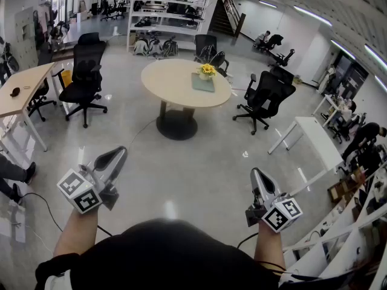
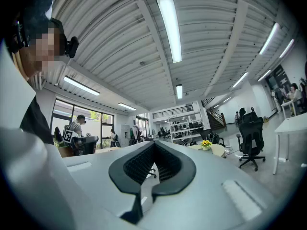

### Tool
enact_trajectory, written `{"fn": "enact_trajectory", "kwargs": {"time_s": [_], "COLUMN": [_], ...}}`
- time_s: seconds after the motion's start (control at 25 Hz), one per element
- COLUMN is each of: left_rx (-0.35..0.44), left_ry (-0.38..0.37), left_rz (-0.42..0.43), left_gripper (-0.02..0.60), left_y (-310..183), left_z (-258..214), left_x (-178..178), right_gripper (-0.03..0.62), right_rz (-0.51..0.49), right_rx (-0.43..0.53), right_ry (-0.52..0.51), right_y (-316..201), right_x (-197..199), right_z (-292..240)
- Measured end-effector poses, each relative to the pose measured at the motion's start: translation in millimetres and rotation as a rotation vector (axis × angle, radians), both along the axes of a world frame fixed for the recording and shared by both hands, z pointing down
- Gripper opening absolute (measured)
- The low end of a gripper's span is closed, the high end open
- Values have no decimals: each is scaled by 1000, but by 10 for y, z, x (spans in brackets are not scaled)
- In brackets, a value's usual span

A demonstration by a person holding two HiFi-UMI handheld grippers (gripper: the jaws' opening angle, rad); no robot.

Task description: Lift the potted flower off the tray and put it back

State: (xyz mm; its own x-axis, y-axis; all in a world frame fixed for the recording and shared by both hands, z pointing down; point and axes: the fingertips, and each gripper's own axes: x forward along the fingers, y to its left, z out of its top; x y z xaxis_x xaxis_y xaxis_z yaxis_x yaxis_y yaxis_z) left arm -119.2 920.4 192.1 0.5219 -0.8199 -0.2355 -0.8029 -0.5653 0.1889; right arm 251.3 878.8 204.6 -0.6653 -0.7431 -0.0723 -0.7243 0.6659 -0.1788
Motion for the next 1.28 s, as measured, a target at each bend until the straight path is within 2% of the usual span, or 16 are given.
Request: {"fn": "enact_trajectory", "kwargs": {"time_s": [0.36, 0.68, 0.84, 1.28], "left_rx": [-5, -11, -21, -58], "left_ry": [-19, -31, -41, -67], "left_rz": [13, 28, 40, 65], "left_gripper": [-8, -8, -8, -7], "left_y": [-49, -74, -55, 21], "left_z": [-34, -46, -66, 91], "left_x": [180, 498, 772, 1656], "right_gripper": [11, 14, 14, 14], "right_rz": [-8, -24, -32, -45], "right_rx": [4, 14, 18, -19], "right_ry": [8, -3, 29, 19], "right_y": [-31, 18, 82, 152], "right_x": [117, 325, 513, 1264], "right_z": [-6, -16, 5, 224]}}
